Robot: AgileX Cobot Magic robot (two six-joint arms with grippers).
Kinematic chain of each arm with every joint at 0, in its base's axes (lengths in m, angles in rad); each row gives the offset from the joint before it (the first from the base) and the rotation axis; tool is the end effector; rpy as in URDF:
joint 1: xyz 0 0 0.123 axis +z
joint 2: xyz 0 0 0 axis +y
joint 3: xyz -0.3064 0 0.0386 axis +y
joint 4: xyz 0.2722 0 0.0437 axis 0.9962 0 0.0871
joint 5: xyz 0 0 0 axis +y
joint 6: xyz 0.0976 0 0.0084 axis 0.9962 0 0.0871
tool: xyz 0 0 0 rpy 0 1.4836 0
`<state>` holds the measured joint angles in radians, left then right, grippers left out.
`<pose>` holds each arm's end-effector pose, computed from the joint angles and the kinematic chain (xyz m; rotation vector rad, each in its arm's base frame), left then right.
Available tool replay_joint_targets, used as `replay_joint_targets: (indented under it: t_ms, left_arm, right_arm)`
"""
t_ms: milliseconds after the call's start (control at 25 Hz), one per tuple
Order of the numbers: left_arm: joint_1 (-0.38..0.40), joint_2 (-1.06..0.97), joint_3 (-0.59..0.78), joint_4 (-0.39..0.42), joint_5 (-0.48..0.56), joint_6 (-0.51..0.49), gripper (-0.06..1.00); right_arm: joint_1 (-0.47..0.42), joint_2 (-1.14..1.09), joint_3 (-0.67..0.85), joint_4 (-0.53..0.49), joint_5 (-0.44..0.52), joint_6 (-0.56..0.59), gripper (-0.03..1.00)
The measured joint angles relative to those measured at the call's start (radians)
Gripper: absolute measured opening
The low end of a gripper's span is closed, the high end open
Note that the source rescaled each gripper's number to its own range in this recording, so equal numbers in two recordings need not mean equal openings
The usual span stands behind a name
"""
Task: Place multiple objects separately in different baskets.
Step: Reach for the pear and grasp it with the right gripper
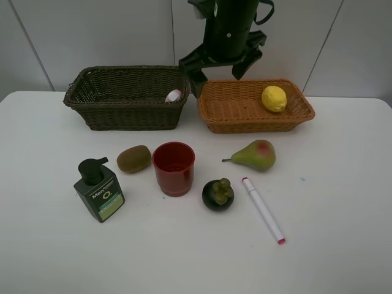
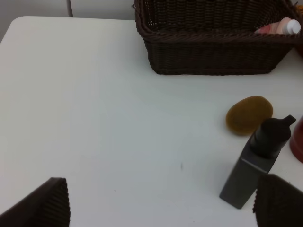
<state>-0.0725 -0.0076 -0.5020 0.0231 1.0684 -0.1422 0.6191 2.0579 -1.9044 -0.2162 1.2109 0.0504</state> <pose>-0.0030 0.0022 0.2856 -0.0725 2.0426 -0.1066 0.4036 0.2634 0.2856 -0.8452 2.6610 -0.1471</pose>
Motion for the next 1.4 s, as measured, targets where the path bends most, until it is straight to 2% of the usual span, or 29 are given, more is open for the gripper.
replay_joint_targets:
  t_ms: [120,320,720,1080,1280,1400]
  left_arm:
    - [0.000,0.000,0.000,0.000,0.000,0.000,1.00]
    - [0.000,0.000,0.000,0.000,0.000,0.000,1.00]
    - [0.000,0.000,0.000,0.000,0.000,0.000,1.00]
    - [0.000,0.000,0.000,0.000,0.000,0.000,1.00]
    - [0.000,0.000,0.000,0.000,0.000,0.000,1.00]
    - [0.000,0.000,0.000,0.000,0.000,0.000,1.00]
  right_arm:
    - [-0.005,-0.001,0.000,0.013,0.005,-0.116,1.00]
    - [-0.038,-0.014,0.048,0.089,0.005,-0.282,0.99]
    - [-0.130,-0.114,0.361,0.125,-0.008,-0.509,0.95]
    - [-0.186,-0.220,0.691,0.104,-0.336,-0.671,0.94]
    - [-0.186,-0.219,0.786,0.051,-0.510,-0.770,0.94]
    - [-0.186,-0.219,0.826,0.005,-0.594,-0.783,0.94]
